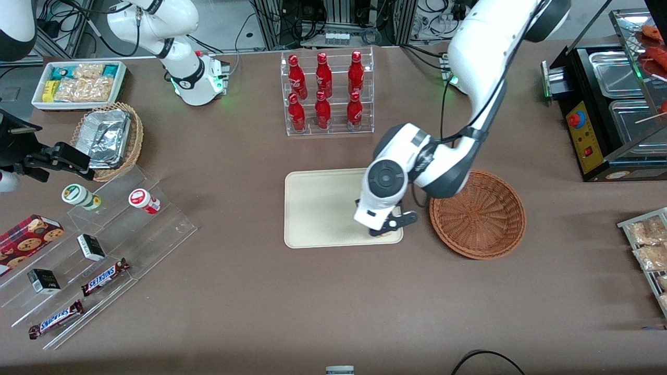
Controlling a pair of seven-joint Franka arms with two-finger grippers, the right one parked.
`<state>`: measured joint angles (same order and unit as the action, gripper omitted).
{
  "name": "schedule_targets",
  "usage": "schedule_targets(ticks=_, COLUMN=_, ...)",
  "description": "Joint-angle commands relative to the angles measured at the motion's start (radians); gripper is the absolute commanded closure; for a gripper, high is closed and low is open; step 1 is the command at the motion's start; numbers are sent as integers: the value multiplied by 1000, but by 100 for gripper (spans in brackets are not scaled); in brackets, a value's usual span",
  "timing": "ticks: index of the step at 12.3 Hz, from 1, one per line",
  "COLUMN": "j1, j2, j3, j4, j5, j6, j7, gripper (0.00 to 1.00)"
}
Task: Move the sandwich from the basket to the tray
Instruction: 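Lift the sandwich and carry it with the left gripper over the cream tray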
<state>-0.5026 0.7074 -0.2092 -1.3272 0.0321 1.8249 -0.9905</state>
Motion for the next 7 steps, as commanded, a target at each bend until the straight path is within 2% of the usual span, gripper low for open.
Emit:
schedule_targets(ticks=1, j1=-71, j2=113, j3=7, j4=150, j5=5, j6=-42, j7=-60, gripper=92)
schedule_targets(ticks=4, j1=-129, j2=158, j3=13, j4=189, j5=8, j6=-27, j7=-117, gripper=92)
schedule_targets(ticks=7, j1=-166, j2=196, j3=16, j4=195, j5=109, j6=48, j7=-189, gripper=92)
